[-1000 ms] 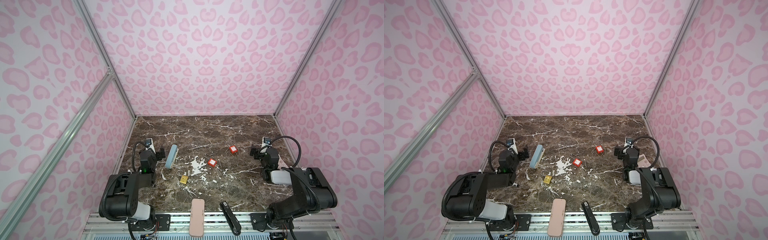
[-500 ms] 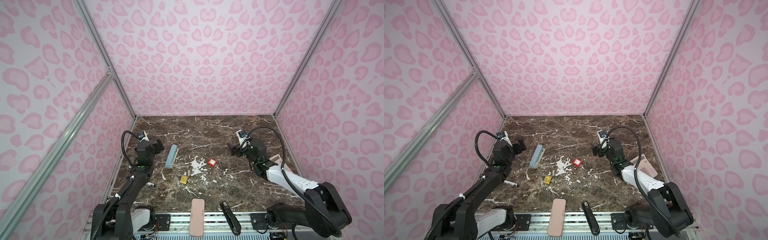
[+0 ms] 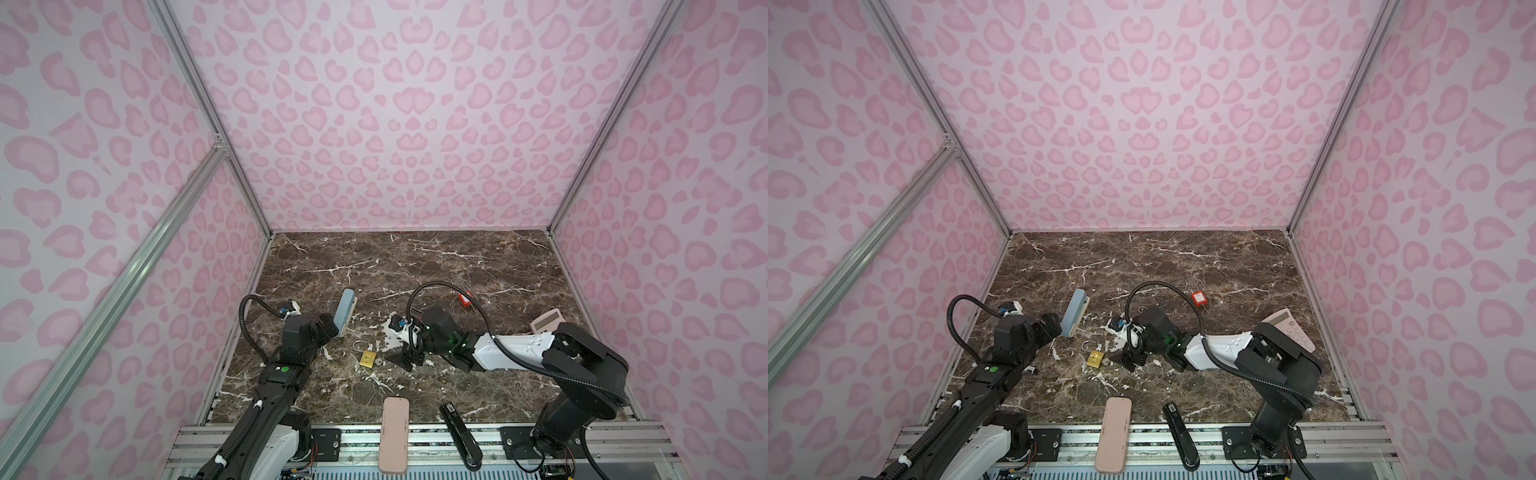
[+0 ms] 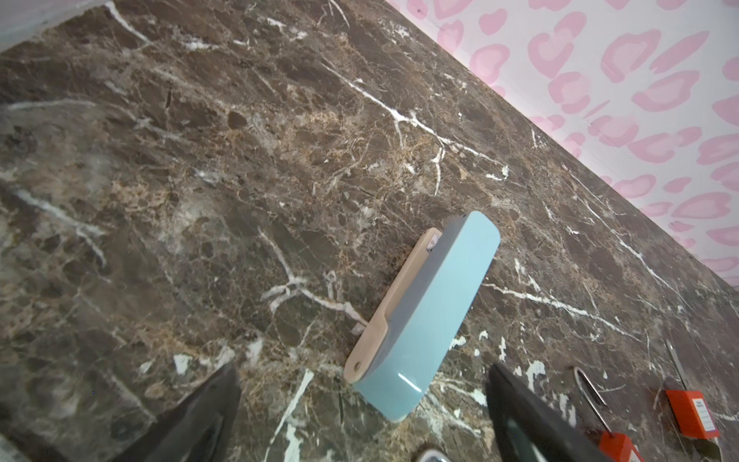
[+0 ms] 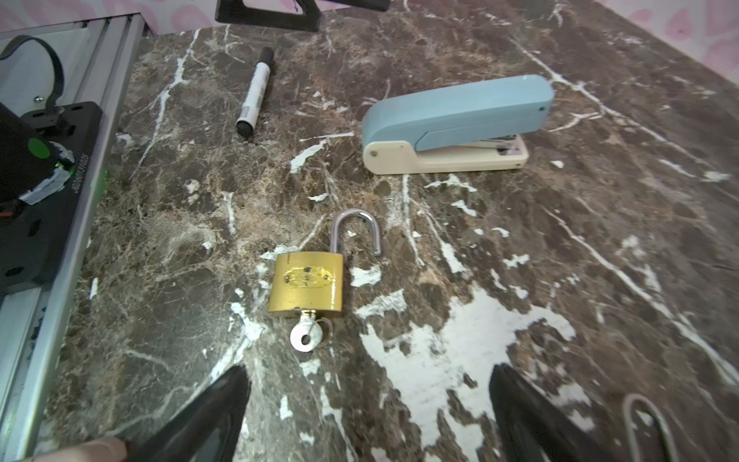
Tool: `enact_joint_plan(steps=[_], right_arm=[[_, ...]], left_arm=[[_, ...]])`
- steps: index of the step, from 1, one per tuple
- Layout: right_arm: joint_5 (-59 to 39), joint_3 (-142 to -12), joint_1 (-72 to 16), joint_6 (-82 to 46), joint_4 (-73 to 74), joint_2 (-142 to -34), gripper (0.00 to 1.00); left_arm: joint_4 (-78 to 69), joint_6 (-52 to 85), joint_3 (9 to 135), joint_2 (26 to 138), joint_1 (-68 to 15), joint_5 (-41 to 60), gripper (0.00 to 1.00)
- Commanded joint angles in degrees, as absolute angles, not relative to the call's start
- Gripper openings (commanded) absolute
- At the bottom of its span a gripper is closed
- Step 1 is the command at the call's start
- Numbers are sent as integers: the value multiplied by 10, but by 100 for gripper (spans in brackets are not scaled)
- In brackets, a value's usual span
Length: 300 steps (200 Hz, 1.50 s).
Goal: Lock with the key
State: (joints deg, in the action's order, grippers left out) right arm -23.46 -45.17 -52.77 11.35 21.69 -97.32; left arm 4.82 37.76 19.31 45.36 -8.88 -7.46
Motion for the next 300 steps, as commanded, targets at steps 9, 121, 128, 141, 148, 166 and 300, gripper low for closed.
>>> enact_joint_plan(steps=[9,121,128,141,148,166,300], right_arm=[[-268,-495,-551,134,175,-1017,92],[-225,-558,-584,151,112,-1101,75],[-222,-559,-584,149,117,-1103,75],[-217,-557,-584,142,130,-1106,73],[-217,-559,-584,139,132,-1109,72],[-215,-564,-584,136,133,-1116,69],[-220,-570,-588,112,192,-1148,63]], left_arm=[[86,418,178,431,-90,-34,97],[81,488,120,395,-99,-7,97],[81,491,120,396,-100,-7,97],[79,499,116,395,-101,-10,97],[77,504,113,393,-102,-13,97],[73,515,106,383,-107,-20,97],[89,534,98,356,-121,-13,97]])
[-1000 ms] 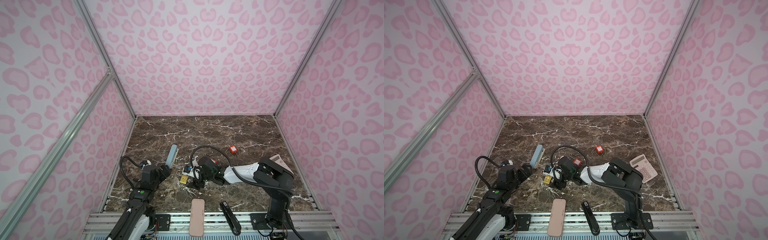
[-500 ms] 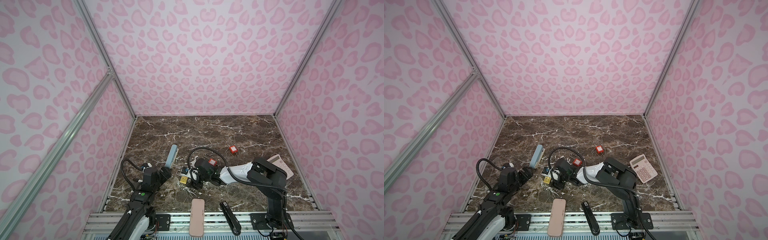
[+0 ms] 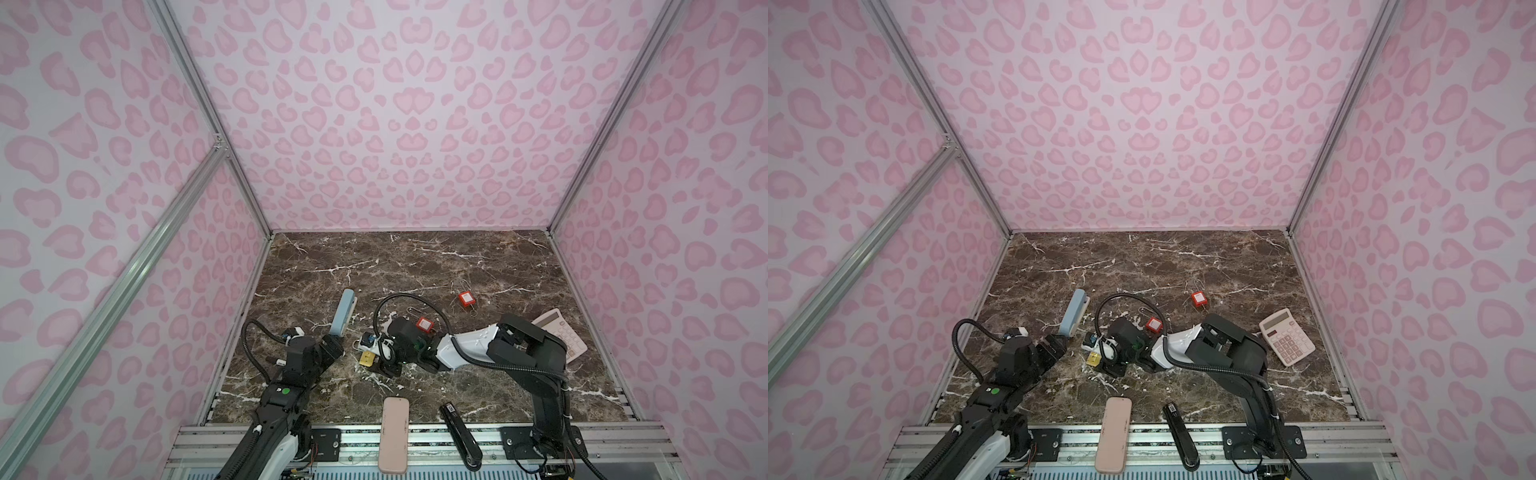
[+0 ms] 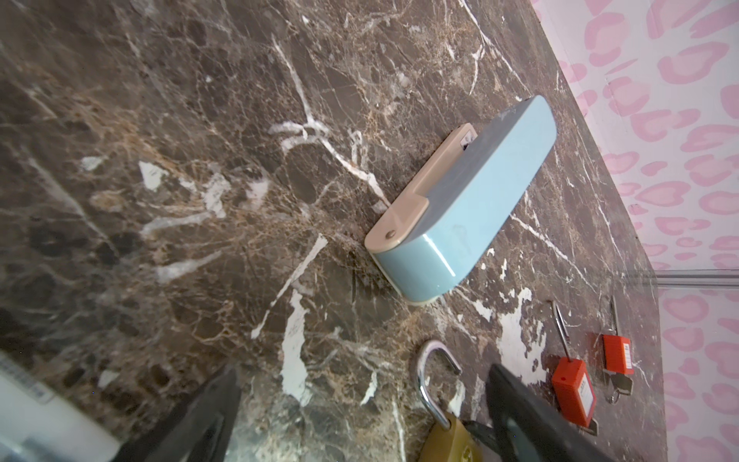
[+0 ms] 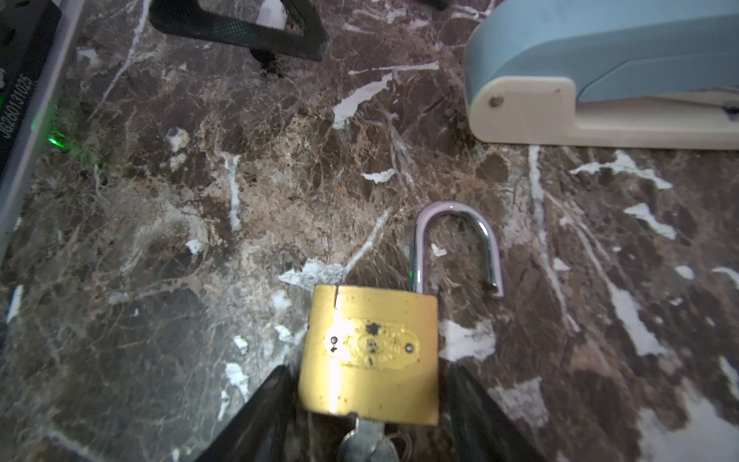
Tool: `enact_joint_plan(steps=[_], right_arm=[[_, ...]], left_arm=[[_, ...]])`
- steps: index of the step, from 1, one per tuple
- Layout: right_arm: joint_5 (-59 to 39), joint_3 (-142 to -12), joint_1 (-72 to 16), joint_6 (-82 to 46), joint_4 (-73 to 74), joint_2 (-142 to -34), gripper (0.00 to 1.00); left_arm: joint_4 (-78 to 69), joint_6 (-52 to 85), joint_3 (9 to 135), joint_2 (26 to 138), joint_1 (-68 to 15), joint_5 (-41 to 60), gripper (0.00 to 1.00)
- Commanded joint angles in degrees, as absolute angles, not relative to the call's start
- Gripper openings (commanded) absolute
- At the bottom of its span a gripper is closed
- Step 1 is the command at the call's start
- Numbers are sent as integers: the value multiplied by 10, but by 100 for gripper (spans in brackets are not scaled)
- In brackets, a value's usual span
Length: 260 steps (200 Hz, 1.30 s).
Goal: Lock with the key
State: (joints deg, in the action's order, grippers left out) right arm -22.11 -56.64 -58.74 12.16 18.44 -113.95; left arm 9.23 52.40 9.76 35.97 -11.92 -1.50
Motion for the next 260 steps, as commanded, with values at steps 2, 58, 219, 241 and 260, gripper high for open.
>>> enact_joint_plan(steps=[2,58,219,241,260], right_arm=[[-219,-570,-588,112,192,-1149,62],[-204,-577,-588,103,203,-1162,50],[-241,-506,-480,41,283,-984,38],[-243,-512,-474,51,267,-966,38],[-246,-519,-472,59,257,-955,38]], left_arm=[[89,534,98,356,-121,-12,97],[82,531,105,367,-131,17,92],[-134,494,216,488,-161,252,84],[-148,488,251,526,-177,278,83],[-160,487,279,556,-194,295,81]])
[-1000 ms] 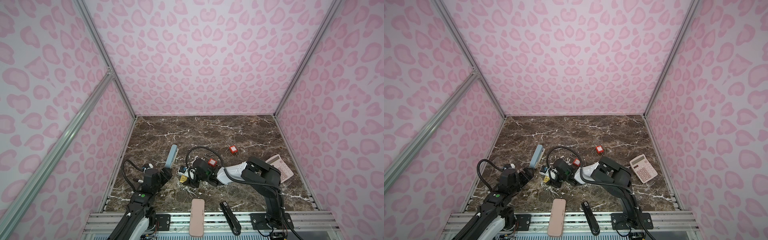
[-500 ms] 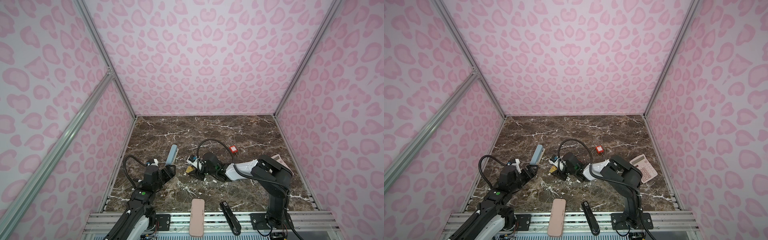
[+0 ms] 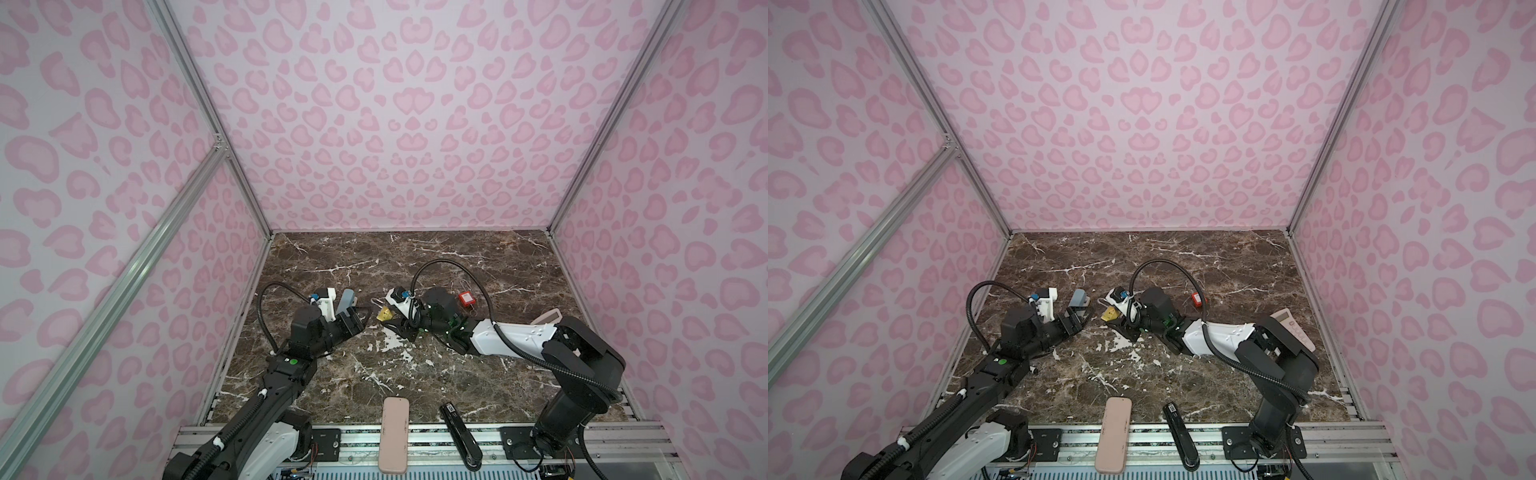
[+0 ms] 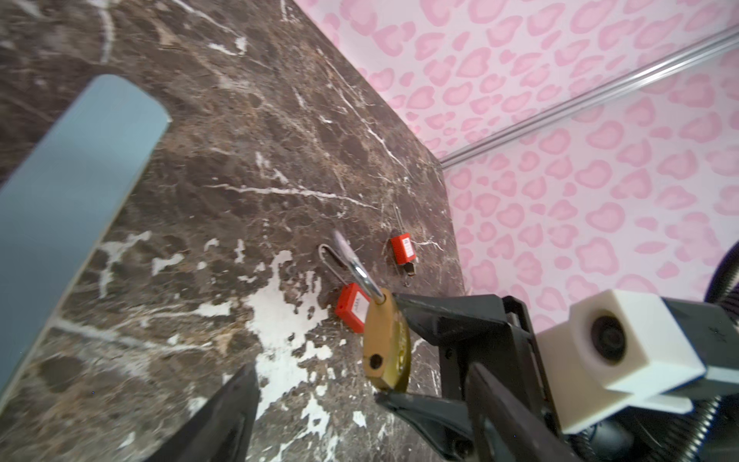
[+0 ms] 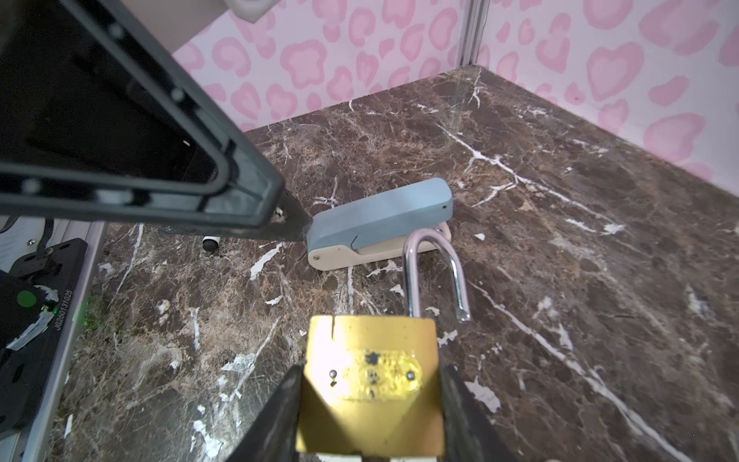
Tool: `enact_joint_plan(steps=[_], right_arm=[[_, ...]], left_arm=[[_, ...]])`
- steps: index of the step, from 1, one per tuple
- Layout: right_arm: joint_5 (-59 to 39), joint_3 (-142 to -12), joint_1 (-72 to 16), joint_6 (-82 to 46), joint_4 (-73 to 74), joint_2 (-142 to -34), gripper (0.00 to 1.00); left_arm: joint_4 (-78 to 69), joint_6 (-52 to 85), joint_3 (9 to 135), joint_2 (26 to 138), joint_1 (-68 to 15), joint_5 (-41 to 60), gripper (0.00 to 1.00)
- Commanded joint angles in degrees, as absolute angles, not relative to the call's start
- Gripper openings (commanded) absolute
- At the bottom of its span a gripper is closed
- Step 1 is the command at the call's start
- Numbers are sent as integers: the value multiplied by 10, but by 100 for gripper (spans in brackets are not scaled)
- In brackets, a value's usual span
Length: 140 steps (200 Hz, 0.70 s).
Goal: Lock with the key
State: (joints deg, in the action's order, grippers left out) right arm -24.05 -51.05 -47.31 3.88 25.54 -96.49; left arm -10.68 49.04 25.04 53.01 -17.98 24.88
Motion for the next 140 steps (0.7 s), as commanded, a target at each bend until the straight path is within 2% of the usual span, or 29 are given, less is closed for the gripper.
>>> enact_joint_plan(steps=[1,40,83,140], right_arm=[[-246,-519,-472,60,257,-955,38],[-243,-528,-472,69,251,-936,37],[-237,-526,-469,73,244,-913,36],[-247,-525,-466,76,265,-909,35]], left_arm=[[-161,487,281,557,-195,296,81],[-203,503,305,603,-221,301,70],[-219,507,311,621,-233,292,65],[-210,495,330,631,-237,297,41]])
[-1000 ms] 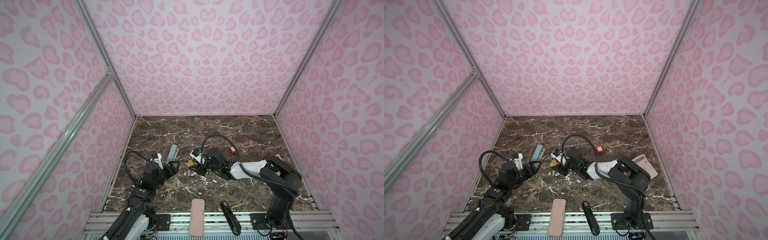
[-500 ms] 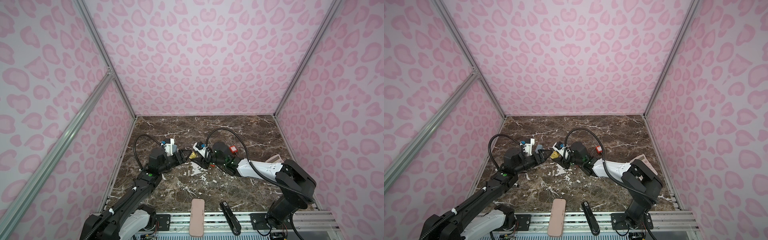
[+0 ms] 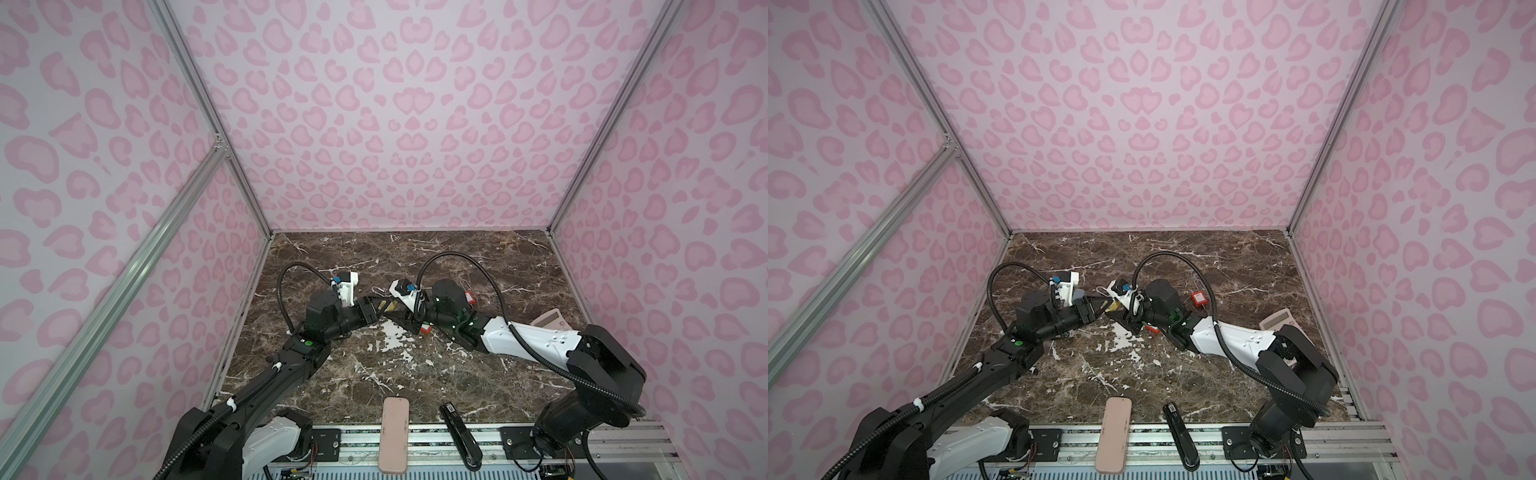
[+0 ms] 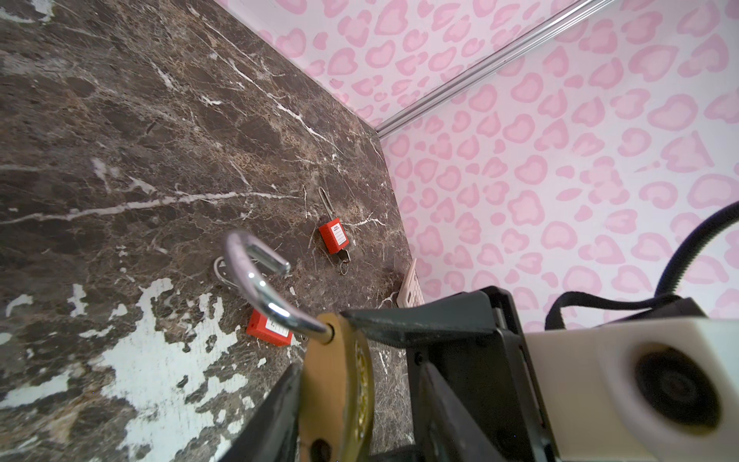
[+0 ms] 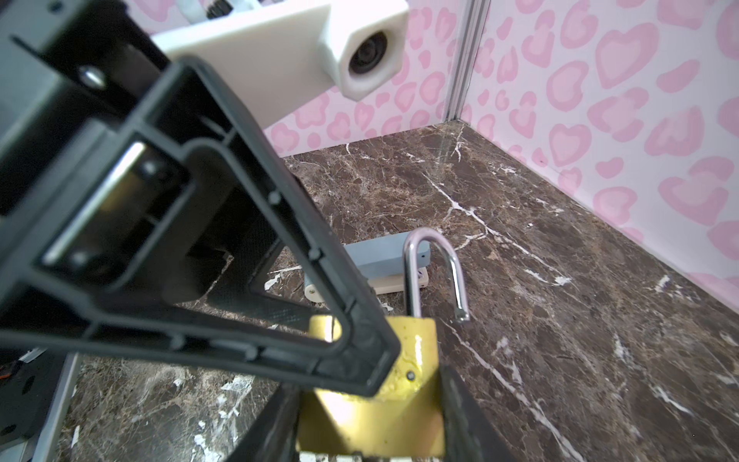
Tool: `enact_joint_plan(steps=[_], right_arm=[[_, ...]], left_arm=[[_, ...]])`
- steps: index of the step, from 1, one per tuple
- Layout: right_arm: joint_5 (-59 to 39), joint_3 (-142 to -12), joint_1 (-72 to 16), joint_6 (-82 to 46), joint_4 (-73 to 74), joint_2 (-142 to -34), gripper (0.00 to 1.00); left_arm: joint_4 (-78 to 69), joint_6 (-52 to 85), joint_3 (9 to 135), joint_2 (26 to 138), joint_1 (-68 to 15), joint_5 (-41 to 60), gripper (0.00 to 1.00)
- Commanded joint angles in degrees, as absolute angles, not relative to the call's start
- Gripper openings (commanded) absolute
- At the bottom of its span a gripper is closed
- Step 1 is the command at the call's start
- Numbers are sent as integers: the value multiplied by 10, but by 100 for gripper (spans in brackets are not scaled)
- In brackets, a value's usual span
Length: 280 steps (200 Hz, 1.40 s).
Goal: Lock with the key
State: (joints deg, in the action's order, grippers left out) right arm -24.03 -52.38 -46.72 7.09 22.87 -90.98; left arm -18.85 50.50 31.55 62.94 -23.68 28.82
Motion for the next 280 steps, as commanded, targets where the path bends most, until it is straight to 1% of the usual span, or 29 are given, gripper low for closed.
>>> enact_joint_plan(steps=[1,10,16,18,22,54,63,80,94,99,107,121,139,181,199,227,247,263,280], right_arm=[[-247,-525,-466,76,266,-909,35],[-250,-526,-466,76,270,-910,35],[-251,-527,-465,78,269,-910,35],[-252,-528,-465,79,268,-909,35],[-252,-530,-465,80,267,-908,35],[-251,-530,-465,87,264,-900,34],[-251,-530,-464,89,261,-898,36],[-248,-528,-464,86,257,-890,49],[-255,-530,-454,65,250,-879,71],[-262,-530,-449,55,249,-874,76],[-274,-527,-437,32,251,-863,80],[-297,-518,-412,-14,266,-840,81],[-326,-500,-380,-93,322,-813,82],[-334,-489,-324,-366,448,-784,83],[-318,-516,-313,-461,413,-784,82],[-353,-561,-292,-547,394,-802,80],[-344,-559,-278,-595,442,-812,79],[-328,-548,-267,-644,508,-824,79],[-341,-562,-265,-674,538,-849,79]], left_arm=[[-210,495,331,632,-237,297,41],[-204,491,338,633,-238,299,37],[-201,489,343,636,-237,301,37],[-200,488,345,637,-237,301,34],[-199,487,347,639,-237,301,32],[-210,496,360,655,-238,302,23],[-214,499,362,658,-237,304,21],[-214,499,370,659,-237,301,18],[-206,489,380,654,-237,298,17],[-203,485,382,650,-236,294,17],[-206,483,384,644,-235,289,16],[-216,485,390,639,-230,287,15],[-225,488,412,644,-228,295,14],[-303,525,465,675,-227,301,13],[-335,546,500,705,-226,315,13],[-403,589,538,747,-226,326,12],[-433,598,556,770,-227,315,11],[-466,614,565,790,-227,312,11],[-508,639,574,816,-230,313,10]])
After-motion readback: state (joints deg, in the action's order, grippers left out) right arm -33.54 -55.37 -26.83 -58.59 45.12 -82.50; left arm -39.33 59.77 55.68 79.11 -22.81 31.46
